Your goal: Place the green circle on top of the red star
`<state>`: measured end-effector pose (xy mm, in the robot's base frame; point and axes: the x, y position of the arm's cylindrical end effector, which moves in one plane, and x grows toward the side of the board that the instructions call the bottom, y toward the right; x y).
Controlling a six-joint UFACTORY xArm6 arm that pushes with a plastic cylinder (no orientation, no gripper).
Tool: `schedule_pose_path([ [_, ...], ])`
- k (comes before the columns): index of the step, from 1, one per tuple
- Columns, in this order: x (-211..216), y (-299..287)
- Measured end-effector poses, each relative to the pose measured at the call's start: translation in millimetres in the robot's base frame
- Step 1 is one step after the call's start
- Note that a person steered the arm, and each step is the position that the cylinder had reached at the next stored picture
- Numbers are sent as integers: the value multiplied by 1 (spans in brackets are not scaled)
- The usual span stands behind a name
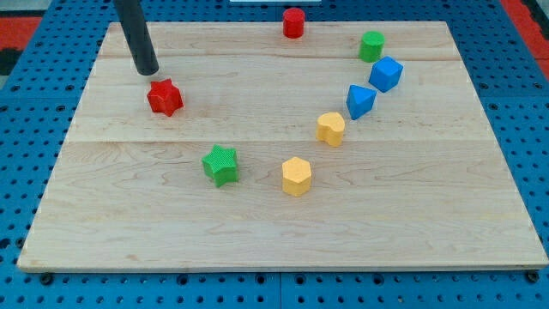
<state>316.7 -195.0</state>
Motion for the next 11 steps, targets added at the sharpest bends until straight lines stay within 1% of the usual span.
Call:
schedule_pose_path([
  [1,41,25],
  [2,56,46],
  [3,49,62],
  [4,34,171],
  [5,-1,271],
  [6,-48,325],
  [7,-49,366],
  [9,-56,378],
  [10,-56,436],
  [11,-66,462],
])
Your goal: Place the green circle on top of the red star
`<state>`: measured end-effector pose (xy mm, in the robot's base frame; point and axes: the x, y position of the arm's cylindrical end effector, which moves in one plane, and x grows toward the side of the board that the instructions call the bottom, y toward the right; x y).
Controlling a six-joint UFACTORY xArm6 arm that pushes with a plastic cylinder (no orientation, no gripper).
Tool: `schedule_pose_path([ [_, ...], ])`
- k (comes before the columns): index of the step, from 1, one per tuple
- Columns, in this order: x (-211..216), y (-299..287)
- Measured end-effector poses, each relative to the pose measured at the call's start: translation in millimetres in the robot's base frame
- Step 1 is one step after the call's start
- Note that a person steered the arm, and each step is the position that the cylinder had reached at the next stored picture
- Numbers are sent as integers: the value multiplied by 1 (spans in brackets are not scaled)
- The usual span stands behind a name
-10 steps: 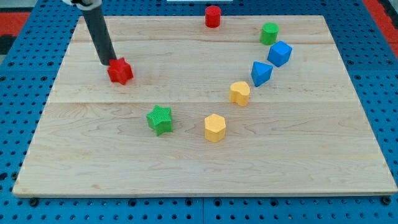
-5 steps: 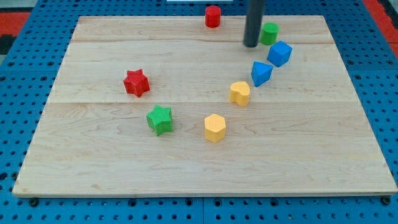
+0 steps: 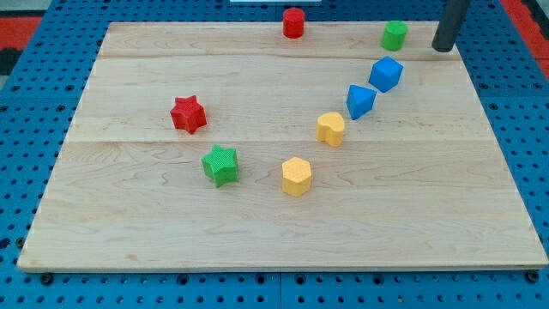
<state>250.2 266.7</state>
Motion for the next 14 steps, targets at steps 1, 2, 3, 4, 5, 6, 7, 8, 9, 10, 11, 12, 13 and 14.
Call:
schedule_pose_path([
  [1,-17,-66],
  [2,-17,-171],
  [3,-17,-207],
  [4,-17,-151],
  [5,-27,-106],
  [6,-59,-116],
  [7,-59,-122],
  [8,-58,-158],
  [9,-58,-229],
  [10,-57,-231],
  [11,-55,-271],
  [12,-40,-310],
  [13,0,-312],
  [14,30,-341],
])
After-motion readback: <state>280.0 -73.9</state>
